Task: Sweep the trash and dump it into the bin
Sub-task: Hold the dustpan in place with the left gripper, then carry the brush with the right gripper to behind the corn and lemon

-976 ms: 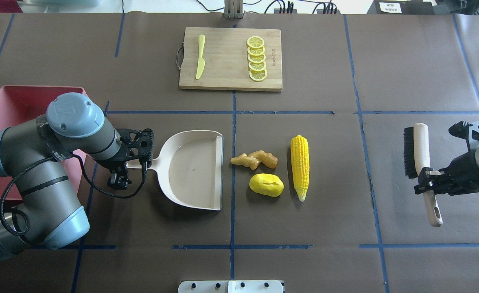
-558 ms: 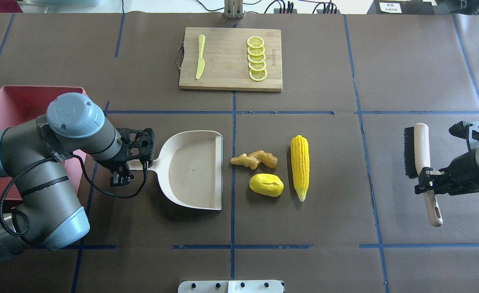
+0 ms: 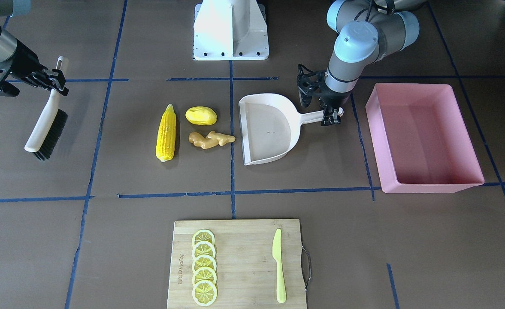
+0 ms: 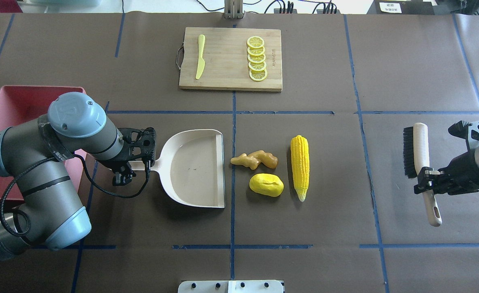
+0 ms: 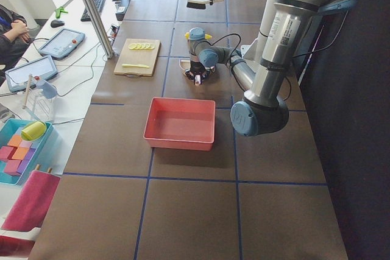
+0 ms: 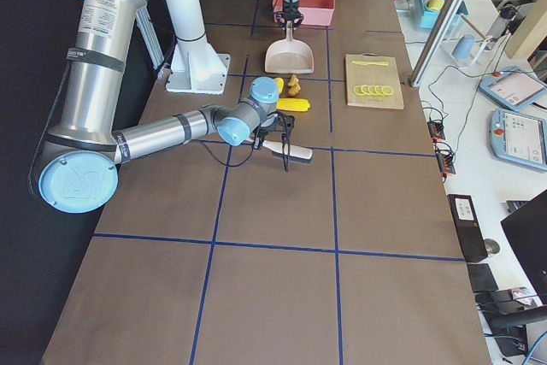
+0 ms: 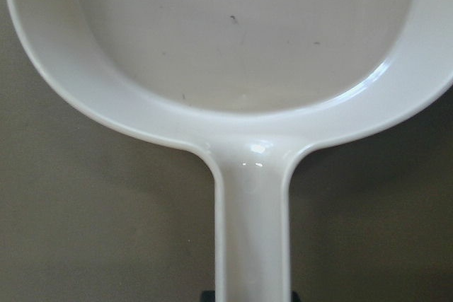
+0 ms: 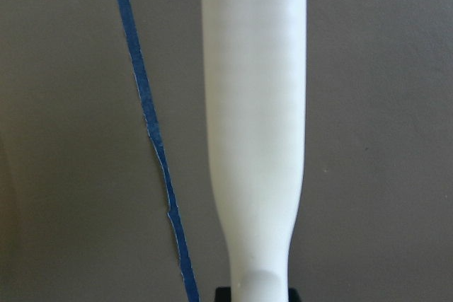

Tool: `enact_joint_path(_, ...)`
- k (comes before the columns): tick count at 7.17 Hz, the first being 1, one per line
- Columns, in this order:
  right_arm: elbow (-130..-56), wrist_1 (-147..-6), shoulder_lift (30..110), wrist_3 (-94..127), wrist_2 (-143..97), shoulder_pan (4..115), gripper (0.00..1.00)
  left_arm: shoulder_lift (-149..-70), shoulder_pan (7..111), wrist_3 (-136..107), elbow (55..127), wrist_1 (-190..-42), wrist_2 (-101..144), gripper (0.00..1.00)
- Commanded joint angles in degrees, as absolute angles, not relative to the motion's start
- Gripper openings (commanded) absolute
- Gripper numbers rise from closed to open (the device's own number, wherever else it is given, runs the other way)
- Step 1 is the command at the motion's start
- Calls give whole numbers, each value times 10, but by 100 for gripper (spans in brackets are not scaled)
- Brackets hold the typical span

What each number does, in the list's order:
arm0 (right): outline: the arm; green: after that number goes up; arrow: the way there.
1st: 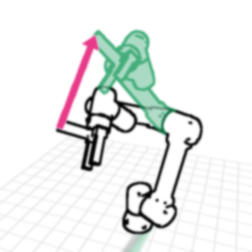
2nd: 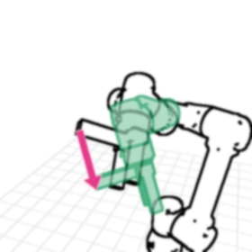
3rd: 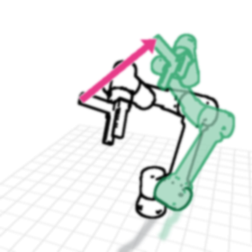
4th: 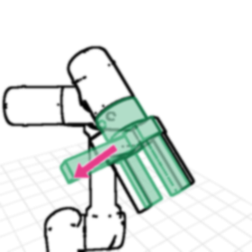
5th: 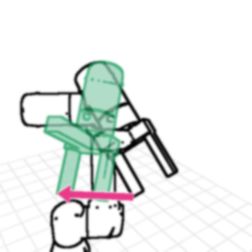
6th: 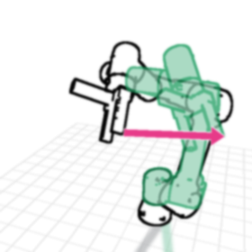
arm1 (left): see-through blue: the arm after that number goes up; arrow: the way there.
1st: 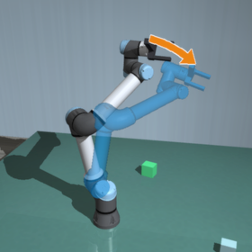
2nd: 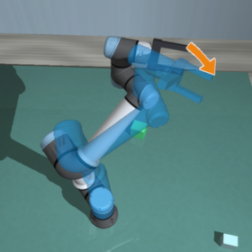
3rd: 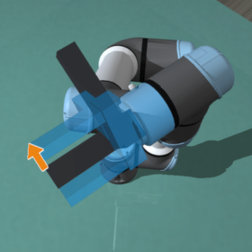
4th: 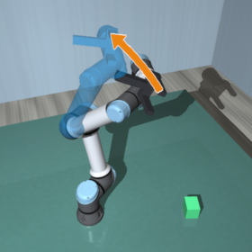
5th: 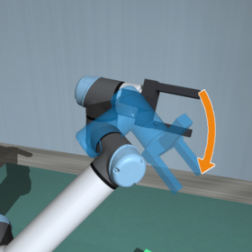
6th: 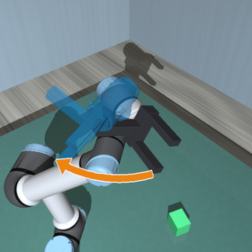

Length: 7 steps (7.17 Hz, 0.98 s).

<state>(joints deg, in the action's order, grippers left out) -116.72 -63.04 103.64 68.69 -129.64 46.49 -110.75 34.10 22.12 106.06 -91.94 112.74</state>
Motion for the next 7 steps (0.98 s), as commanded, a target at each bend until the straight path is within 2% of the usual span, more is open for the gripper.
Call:
enact_joint_path(1,-1170,-653,1022,691,-1296,458,0,-1108,341,215,1062,-919,1127,0)
enact_joint_path(4,-1179,-774,933,690,-1288,415,0,-1108,341,215,1061,-919,1127,0)
enact_joint_path(7,-1218,-1009,803,684,-1223,350,0,-1109,341,215,1061,-919,1127,0)
